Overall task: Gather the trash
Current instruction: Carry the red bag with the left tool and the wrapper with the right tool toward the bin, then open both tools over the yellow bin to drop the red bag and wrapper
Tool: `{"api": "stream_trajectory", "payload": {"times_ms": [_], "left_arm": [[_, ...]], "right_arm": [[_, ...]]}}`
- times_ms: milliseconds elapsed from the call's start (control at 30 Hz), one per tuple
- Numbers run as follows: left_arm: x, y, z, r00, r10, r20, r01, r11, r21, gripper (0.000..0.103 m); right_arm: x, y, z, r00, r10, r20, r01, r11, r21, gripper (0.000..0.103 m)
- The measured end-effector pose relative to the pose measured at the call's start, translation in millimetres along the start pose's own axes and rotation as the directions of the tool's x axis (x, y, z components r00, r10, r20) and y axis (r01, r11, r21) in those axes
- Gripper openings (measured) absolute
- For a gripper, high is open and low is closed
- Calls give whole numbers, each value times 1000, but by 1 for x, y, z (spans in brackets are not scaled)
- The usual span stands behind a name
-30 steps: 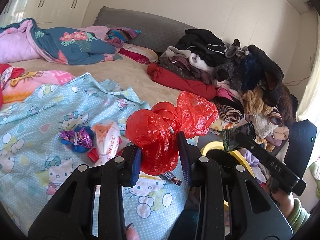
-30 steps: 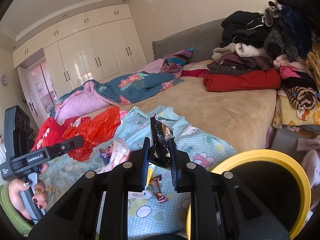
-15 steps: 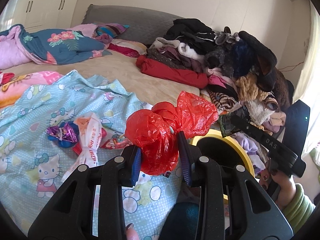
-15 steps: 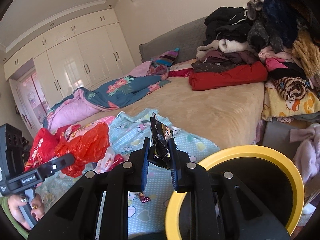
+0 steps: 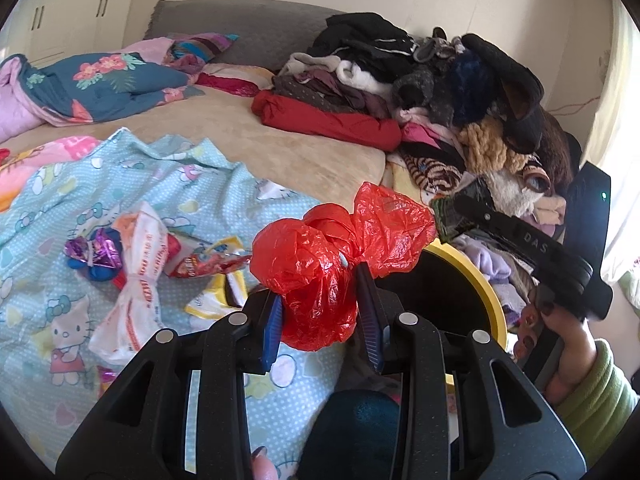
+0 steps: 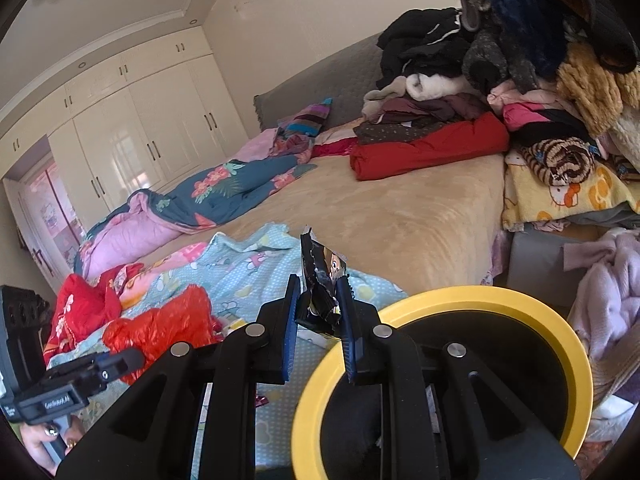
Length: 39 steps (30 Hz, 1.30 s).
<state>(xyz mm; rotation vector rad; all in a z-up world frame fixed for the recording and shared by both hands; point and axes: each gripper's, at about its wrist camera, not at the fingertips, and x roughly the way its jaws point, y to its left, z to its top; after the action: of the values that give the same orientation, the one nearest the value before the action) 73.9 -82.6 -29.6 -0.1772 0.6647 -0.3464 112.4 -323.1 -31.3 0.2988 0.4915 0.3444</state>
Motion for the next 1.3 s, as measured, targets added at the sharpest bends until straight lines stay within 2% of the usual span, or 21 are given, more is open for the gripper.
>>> {"api": "stream_trajectory", "payload": {"times_ms": [533, 1300], "left_arm": [[32, -32, -10, 997, -31, -71, 35, 998, 55, 27], [82, -77, -36, 978, -80, -195, 112, 981, 158, 27]], "right_arm": [[2, -46, -4, 998, -54, -31, 56, 994, 93, 18], [12, -89, -15, 991, -90, -104, 111, 969, 220, 20]]}}
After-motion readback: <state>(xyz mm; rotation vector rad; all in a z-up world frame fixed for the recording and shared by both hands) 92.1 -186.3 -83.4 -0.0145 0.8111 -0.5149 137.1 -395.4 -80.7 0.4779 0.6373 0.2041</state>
